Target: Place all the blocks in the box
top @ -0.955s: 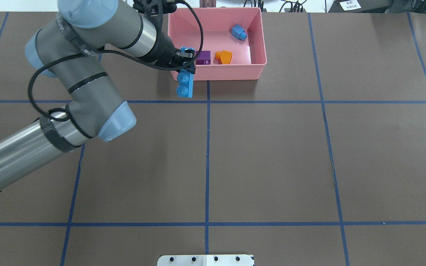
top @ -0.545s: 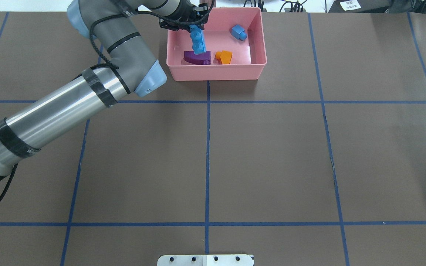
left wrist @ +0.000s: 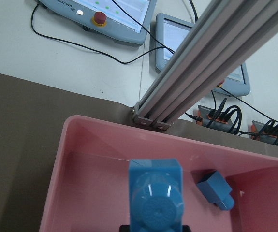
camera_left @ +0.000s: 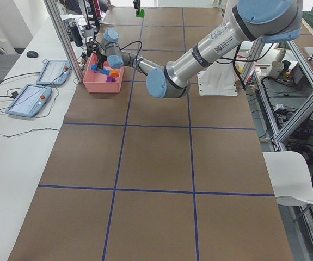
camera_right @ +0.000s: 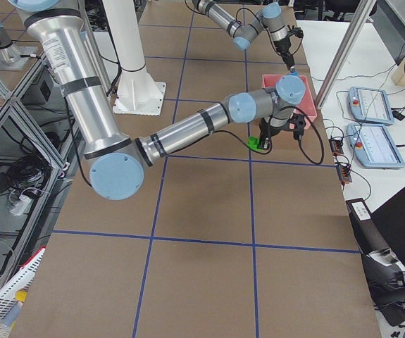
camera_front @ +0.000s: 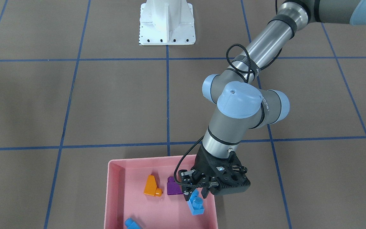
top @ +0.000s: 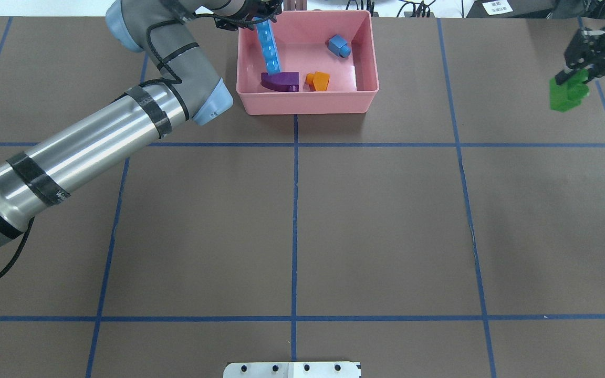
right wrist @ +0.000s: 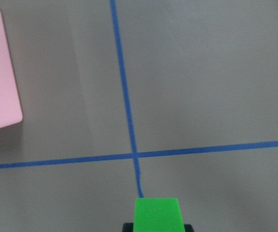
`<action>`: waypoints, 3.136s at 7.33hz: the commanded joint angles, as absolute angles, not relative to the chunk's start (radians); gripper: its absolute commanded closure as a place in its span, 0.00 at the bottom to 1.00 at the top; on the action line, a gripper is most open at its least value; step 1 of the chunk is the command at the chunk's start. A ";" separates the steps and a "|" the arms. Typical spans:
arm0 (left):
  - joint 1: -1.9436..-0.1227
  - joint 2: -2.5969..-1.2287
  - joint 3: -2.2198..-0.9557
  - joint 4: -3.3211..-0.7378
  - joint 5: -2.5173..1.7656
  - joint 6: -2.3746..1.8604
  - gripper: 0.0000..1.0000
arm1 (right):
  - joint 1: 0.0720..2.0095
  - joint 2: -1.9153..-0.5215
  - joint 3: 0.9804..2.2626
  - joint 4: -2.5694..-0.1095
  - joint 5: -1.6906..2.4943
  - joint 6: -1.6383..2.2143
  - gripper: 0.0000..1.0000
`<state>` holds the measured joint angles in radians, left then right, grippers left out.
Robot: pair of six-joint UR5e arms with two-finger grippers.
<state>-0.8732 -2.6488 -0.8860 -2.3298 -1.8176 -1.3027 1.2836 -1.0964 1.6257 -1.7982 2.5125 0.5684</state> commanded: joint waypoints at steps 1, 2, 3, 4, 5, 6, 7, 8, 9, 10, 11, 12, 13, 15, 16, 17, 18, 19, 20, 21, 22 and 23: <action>-0.900 -2.628 -0.946 -2.327 -1.862 -1.277 0.00 | 1.157 -0.784 1.356 -1.702 2.456 0.804 1.00; -0.922 -2.549 -1.042 -2.322 -1.969 -1.278 0.00 | 1.093 -0.726 1.245 -1.516 2.383 0.985 1.00; -0.925 -2.425 -1.192 -2.310 -2.012 -1.278 0.00 | 1.030 -0.695 1.156 -1.321 2.294 1.125 1.00; -0.927 -2.298 -1.330 -2.306 -2.017 -1.276 0.00 | 0.981 -0.637 1.065 -1.216 2.216 1.235 1.00; -0.927 -2.184 -1.448 -2.306 -2.020 -1.276 0.00 | 0.932 -0.577 0.993 -1.165 2.115 1.271 1.00; -0.927 -2.119 -1.518 -2.306 -2.020 -1.276 0.00 | 0.908 -0.519 0.900 -1.097 2.085 1.323 1.00; -0.928 -2.084 -1.551 -2.306 -2.019 -1.276 0.00 | 0.893 -0.506 0.852 -1.036 2.050 1.363 0.81; -0.928 -2.050 -1.571 -2.306 -2.019 -1.273 0.00 | 0.891 -0.500 0.848 -1.031 2.030 1.437 0.01; -0.945 -2.021 -1.584 -2.301 -2.040 -1.252 0.00 | 0.902 -0.497 0.862 -1.034 2.037 1.437 0.00; -0.992 -1.982 -1.598 -2.292 -2.092 -1.174 0.00 | 0.920 -0.511 0.899 -1.038 2.077 1.436 0.00; -1.011 -1.912 -1.638 -2.290 -2.117 -1.099 0.00 | 0.951 -0.588 0.990 -1.046 2.154 1.430 0.00; -1.023 -1.855 -1.663 -2.280 -2.121 -1.036 0.00 | 1.006 -0.732 1.141 -1.048 2.216 1.399 0.00; -1.037 -1.821 -1.687 -2.229 -2.121 -0.963 0.00 | 1.073 -0.879 1.266 -1.048 2.280 1.319 0.00; -1.090 -1.760 -1.751 -2.034 -2.120 -0.735 0.00 | 1.225 -1.132 1.388 -1.045 2.382 1.055 0.00; -1.127 -1.720 -1.773 -1.957 -2.120 -0.595 0.00 | 1.299 -1.246 1.419 -1.045 2.405 0.890 0.00; -1.150 -1.676 -1.784 -1.916 -2.125 -0.469 0.00 | 1.360 -1.335 1.423 -1.046 2.430 0.732 0.00; -1.175 -1.633 -1.782 -1.911 -2.166 -0.415 0.00 | 1.408 -1.447 1.451 -1.048 2.433 0.581 0.00; -1.225 -1.597 -1.770 -1.911 -2.233 -0.410 0.00 | 1.440 -1.535 1.453 -1.048 2.427 0.437 0.00; -1.273 -1.548 -1.769 -1.910 -2.293 -0.337 0.00 | 1.459 -1.598 1.451 -1.048 2.422 0.325 0.00; -1.314 -1.517 -1.773 -1.878 -2.305 -0.255 0.00 | 1.468 -1.638 1.454 -1.048 2.422 0.290 0.00; -1.368 -1.519 -1.776 -1.806 -2.299 -0.212 0.00 | 1.470 -1.652 1.453 -1.052 2.422 0.263 0.00; -1.393 -1.523 -1.776 -1.717 -2.299 -0.113 0.00 | 1.468 -1.635 1.468 -1.146 2.422 0.232 0.00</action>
